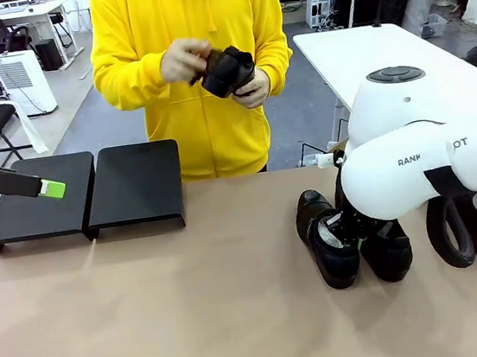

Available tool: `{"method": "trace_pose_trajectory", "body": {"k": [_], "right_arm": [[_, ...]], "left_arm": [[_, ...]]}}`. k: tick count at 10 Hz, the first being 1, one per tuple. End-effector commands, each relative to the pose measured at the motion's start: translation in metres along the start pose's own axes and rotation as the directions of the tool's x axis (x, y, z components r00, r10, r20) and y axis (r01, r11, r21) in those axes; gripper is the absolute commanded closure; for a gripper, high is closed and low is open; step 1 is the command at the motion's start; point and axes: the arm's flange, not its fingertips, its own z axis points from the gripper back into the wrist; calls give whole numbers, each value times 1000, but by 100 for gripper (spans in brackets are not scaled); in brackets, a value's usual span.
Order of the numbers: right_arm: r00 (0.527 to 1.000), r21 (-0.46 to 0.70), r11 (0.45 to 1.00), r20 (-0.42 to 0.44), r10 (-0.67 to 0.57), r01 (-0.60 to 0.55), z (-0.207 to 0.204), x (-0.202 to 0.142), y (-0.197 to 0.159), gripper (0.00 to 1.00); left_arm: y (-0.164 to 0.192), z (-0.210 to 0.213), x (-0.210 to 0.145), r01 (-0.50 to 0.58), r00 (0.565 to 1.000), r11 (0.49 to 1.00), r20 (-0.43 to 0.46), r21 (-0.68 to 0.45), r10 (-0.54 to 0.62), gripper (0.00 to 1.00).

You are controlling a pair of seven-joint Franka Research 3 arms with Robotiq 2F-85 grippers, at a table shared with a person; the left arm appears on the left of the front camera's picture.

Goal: Organize the shoes by placing them on the stand.
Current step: Pick up one Shoe and place it in the middle of the table.

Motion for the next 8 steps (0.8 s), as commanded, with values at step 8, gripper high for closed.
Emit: {"method": "trace_pose_trajectory", "body": {"k": [8], "right_arm": [[1000,-6,1000,-1,0,0,0,0,-1,100]], "left_arm": [[2,0,-1,12,1000,1000,5,-15,-12,0]]}}
